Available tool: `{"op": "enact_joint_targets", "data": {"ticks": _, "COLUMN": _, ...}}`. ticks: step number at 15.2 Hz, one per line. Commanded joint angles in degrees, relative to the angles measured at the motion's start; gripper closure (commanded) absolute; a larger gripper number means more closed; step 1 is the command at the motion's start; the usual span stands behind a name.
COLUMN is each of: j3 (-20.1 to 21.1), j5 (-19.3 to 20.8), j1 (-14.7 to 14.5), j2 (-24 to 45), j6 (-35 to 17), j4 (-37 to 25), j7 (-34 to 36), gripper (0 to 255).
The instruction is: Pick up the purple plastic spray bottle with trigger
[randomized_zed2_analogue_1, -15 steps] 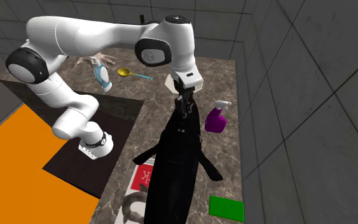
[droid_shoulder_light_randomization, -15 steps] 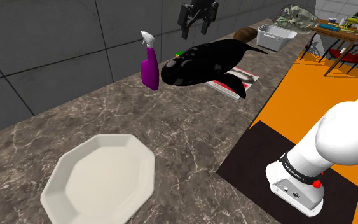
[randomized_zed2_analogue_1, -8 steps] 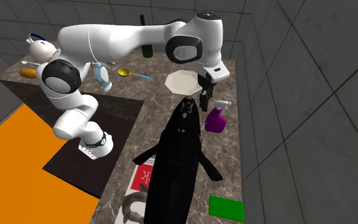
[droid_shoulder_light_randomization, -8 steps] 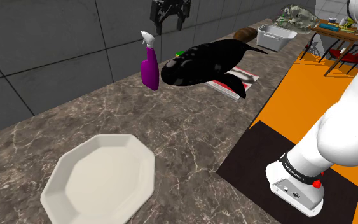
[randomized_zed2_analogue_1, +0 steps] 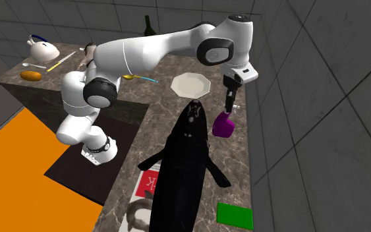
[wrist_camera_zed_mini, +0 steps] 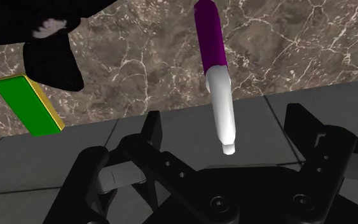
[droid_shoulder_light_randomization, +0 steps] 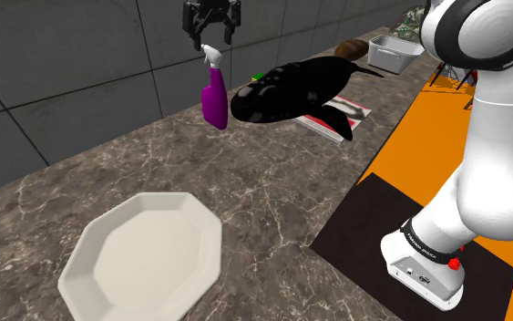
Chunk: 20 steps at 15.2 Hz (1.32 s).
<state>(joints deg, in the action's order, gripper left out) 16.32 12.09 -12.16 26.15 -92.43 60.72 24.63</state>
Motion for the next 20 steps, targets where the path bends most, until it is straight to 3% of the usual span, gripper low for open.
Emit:
{"op": "enact_joint_targets", "data": {"ticks": 1, "j3": 0.02, "j5": -0.06, "j1": 0.16, "j2": -0.30, "j6": -1.55, "j4": 1.83, "j7": 0.21, "gripper": 0}}
{"op": "enact_joint_targets", "data": {"ticks": 5, "j3": 0.06, "j5": -0.37, "j1": 0.90, "j2": -1.71, "j6": -5.91, "j4": 7.61, "j7": 0.58, "gripper": 0}}
{"op": "enact_joint_targets", "data": {"ticks": 7, "j3": 0.06, "j5": -0.38, "j1": 0.91, "j2": -1.72, "j6": -5.92, "j4": 7.63, "j7": 0.58, "gripper": 0}}
{"op": "enact_joint_targets", "data": {"ticks": 8, "j3": 0.05, "j5": -0.37, "j1": 0.92, "j2": -1.68, "j6": -5.92, "j4": 7.59, "j7": 0.56, "gripper": 255}}
{"op": "enact_joint_targets", "data": {"ticks": 17, "j3": 0.06, "j5": -0.37, "j1": 0.90, "j2": -1.71, "j6": -5.91, "j4": 7.61, "j7": 0.58, "gripper": 255}}
{"op": "enact_joint_targets", "data": {"ticks": 20, "j3": 0.05, "j5": -0.19, "j1": 0.45, "j2": -0.86, "j6": -3.10, "j4": 3.95, "j7": 0.34, "gripper": 255}}
